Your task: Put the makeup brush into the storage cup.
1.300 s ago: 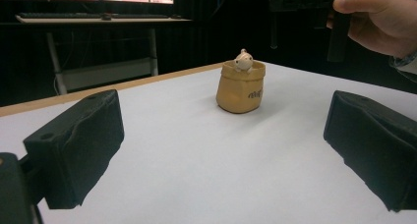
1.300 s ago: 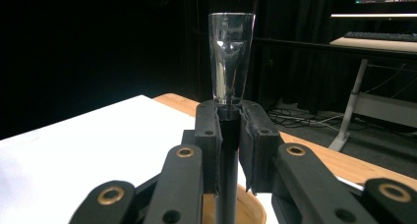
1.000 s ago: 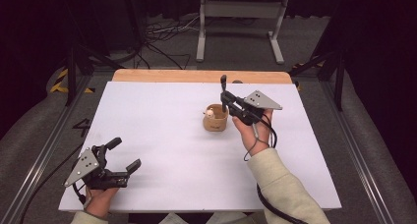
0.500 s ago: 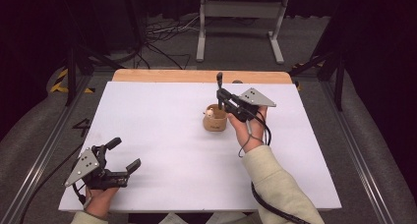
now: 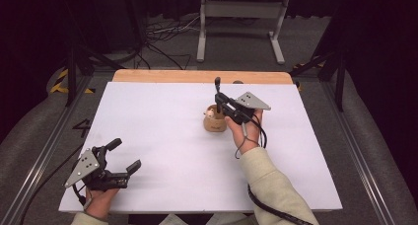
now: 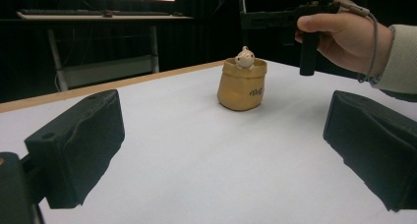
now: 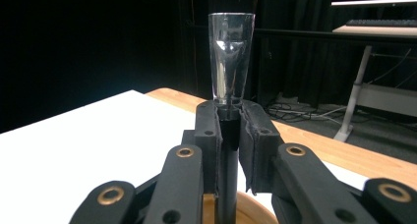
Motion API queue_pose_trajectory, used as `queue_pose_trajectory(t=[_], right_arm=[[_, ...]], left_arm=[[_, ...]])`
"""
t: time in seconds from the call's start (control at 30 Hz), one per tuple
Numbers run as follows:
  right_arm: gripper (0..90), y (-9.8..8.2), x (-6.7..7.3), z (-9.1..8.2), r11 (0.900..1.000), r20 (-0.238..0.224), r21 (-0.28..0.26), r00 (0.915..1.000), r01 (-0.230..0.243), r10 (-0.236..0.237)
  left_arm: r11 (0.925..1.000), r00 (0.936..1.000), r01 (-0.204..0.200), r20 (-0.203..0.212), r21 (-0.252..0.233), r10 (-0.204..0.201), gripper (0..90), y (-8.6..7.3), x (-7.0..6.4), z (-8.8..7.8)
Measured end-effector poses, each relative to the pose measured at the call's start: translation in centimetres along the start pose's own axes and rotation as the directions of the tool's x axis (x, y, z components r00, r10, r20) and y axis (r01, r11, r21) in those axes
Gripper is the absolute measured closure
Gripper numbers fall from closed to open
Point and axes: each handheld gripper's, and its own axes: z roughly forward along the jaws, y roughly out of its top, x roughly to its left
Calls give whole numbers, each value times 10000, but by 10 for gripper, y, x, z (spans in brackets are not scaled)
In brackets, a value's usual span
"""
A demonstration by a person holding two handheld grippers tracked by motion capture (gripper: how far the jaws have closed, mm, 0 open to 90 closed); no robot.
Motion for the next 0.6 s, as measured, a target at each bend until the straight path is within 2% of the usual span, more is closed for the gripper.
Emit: queue_pose_trajectory(t=[0.6], right_arm=[[792, -22, -3, -4, 9981, -17, 364, 9987, -501, 502]], left_arm=[[10000, 10000, -53, 48, 53, 53, 26, 0, 0, 1]])
